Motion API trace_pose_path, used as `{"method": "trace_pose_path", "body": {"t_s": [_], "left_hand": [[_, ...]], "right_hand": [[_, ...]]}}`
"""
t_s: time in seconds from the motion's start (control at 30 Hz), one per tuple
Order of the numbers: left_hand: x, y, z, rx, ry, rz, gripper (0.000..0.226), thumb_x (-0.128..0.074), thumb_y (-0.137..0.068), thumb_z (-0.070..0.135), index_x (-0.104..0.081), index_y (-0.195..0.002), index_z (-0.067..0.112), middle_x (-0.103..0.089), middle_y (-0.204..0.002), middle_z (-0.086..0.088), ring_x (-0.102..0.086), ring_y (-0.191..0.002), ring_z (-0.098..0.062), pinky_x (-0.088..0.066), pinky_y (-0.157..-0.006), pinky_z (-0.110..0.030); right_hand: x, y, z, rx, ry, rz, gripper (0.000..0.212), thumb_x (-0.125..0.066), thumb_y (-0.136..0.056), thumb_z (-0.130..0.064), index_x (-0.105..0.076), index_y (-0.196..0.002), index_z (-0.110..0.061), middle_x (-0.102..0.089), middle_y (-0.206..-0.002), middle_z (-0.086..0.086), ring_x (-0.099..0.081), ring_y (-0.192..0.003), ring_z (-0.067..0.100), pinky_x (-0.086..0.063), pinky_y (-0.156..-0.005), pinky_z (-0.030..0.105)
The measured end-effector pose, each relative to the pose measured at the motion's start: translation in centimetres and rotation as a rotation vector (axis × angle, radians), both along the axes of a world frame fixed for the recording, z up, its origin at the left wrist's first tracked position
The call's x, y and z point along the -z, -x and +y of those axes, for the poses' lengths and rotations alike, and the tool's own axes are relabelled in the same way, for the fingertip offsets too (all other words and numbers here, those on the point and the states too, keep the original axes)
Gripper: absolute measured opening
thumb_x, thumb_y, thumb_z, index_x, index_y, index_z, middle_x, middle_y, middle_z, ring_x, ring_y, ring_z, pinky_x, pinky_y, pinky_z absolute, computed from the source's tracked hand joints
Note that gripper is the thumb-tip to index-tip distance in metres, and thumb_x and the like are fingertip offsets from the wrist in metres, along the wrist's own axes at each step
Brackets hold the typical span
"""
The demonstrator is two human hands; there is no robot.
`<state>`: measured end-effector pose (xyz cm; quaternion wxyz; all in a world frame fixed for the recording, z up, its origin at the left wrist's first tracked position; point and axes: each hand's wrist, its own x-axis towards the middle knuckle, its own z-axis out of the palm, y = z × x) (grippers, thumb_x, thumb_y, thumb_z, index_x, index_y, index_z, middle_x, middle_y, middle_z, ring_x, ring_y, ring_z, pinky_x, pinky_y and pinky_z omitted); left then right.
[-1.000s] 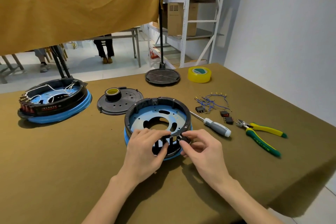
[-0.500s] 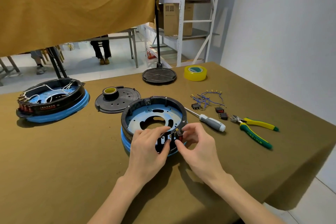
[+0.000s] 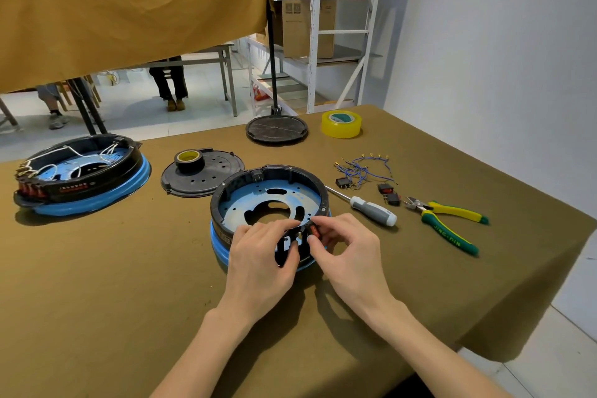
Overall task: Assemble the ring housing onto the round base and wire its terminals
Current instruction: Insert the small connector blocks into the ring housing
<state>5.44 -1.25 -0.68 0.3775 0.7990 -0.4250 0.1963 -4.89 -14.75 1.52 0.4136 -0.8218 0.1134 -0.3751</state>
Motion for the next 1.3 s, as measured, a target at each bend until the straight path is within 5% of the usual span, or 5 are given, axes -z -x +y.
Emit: {"method": "trace_pose_path", "body": {"t_s": [0.43, 0.63, 0.9, 1.07, 1.3], "left_hand": [[-0.1, 0.0, 0.1, 0.005, -0.022, -0.019, 0.036, -0.068, -0.089, 0.031, -0.069, -0.124, 0.027, -0.076, -0.108, 0.010, -0.065, -0.099, -0.005, -0.044, -0.085, -0.030], [0.0, 0.1, 0.0, 0.050, -0.002, -0.021, 0.043, -0.073, -0.089, 0.028, -0.068, -0.132, 0.029, -0.060, -0.140, 0.004, -0.055, -0.122, -0.006, -0.037, -0.102, -0.034], [-0.4, 0.5, -0.1, 0.058, 0.208, -0.116, 0.024, -0.074, -0.086, 0.036, -0.080, -0.101, 0.018, -0.075, -0.102, 0.005, -0.061, -0.105, -0.011, -0.040, -0.098, -0.039], [-0.5, 0.8, -0.1, 0.039, 0.255, -0.096, 0.023, -0.073, -0.087, 0.038, -0.080, -0.092, 0.016, -0.074, -0.096, 0.008, -0.059, -0.100, -0.008, -0.032, -0.101, -0.030], [-0.1, 1.0, -0.3, 0.034, 0.282, -0.099, 0.023, -0.077, -0.084, 0.038, -0.079, -0.087, 0.016, -0.074, -0.093, 0.007, -0.061, -0.098, -0.010, -0.035, -0.099, -0.036]], "right_hand": [[0.2, 0.4, 0.4, -0.024, -0.084, 0.007, 0.042, -0.079, -0.086, -0.008, -0.068, -0.123, -0.024, -0.069, -0.097, -0.012, -0.067, -0.092, 0.011, -0.058, -0.079, 0.022], [0.2, 0.9, 0.4, -0.083, -0.160, -0.013, 0.054, -0.081, -0.084, -0.009, -0.056, -0.128, -0.026, -0.068, -0.094, -0.012, -0.068, -0.091, 0.014, -0.057, -0.078, 0.022], [-1.4, 1.9, 0.4, -0.141, -0.324, -0.023, 0.040, -0.084, -0.083, -0.014, -0.063, -0.115, -0.027, -0.068, -0.100, -0.012, -0.068, -0.089, 0.015, -0.058, -0.078, 0.024], [-1.8, 2.0, 0.3, -0.263, -0.464, 0.060, 0.035, -0.082, -0.083, -0.006, -0.069, -0.112, -0.021, -0.073, -0.098, -0.006, -0.073, -0.089, 0.016, -0.060, -0.077, 0.026], [-2.0, 2.1, 0.0, -0.290, -0.442, 0.066, 0.031, -0.083, -0.084, -0.011, -0.072, -0.111, -0.021, -0.075, -0.097, -0.004, -0.072, -0.090, 0.015, -0.060, -0.079, 0.028]]}}
